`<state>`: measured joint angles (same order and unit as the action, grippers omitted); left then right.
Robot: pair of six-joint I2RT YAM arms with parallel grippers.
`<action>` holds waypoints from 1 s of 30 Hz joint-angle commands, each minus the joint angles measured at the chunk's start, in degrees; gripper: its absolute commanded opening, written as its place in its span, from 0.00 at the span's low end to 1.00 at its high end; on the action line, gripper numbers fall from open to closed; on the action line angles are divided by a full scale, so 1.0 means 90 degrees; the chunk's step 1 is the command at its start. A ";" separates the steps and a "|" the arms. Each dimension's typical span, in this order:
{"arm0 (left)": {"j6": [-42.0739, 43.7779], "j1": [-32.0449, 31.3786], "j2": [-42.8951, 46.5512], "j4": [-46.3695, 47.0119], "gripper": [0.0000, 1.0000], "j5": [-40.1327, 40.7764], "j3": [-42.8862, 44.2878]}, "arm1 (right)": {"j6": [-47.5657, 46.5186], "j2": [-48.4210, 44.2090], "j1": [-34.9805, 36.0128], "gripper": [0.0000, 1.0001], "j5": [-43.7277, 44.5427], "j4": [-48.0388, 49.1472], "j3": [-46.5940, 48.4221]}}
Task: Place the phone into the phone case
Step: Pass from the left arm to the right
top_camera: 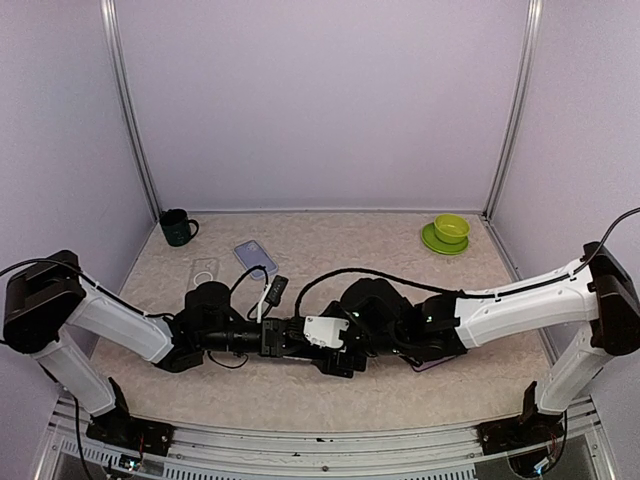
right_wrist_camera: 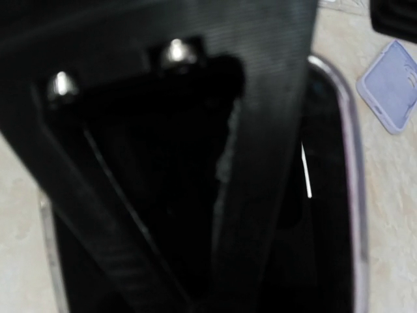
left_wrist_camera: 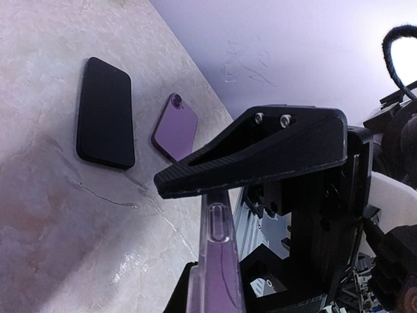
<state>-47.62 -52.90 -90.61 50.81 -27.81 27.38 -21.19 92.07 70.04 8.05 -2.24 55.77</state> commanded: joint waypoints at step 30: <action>0.0042 0.0470 0.1056 0.0892 0.57 0.0173 -0.0664 | 0.0379 0.0159 0.0177 0.63 0.1215 0.0458 0.0094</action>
<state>-49.01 -49.32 -84.90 57.84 -27.83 22.55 -19.57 94.32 72.03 15.97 -1.56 56.42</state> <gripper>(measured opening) 0.528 0.801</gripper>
